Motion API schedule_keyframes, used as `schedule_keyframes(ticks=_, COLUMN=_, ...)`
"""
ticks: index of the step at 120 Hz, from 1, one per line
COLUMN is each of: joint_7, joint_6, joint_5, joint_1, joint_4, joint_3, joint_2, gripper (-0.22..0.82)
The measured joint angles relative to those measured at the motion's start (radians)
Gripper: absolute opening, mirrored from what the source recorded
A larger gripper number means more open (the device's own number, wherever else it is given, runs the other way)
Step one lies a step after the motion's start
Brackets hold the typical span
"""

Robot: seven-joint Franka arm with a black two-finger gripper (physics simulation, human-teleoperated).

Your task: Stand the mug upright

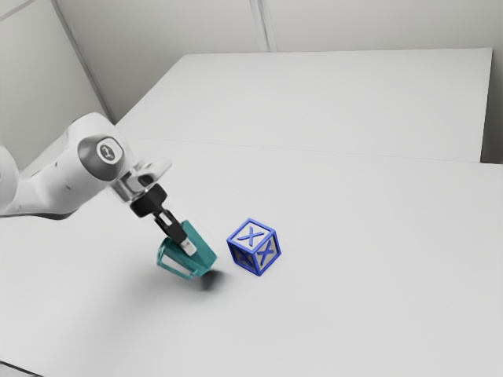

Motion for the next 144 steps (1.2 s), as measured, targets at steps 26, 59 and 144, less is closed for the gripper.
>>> schedule_keyframes(ticks=26, joint_7=-0.159, joint_6=0.143, joint_5=0.297, joint_1=0.0, joint_4=0.036, joint_3=-0.033, joint_2=0.005, gripper=-0.14)
schedule_keyframes(ticks=59, joint_7=-0.369, joint_6=0.24, joint_5=0.467, joint_1=-0.008, joint_4=0.049, joint_3=-0.051, joint_2=0.063, gripper=-0.15)
schedule_keyframes(ticks=144, joint_7=-0.648, joint_6=0.302, joint_5=0.526, joint_1=-0.015, joint_4=0.039, joint_3=-0.063, joint_2=0.142, gripper=-0.06)
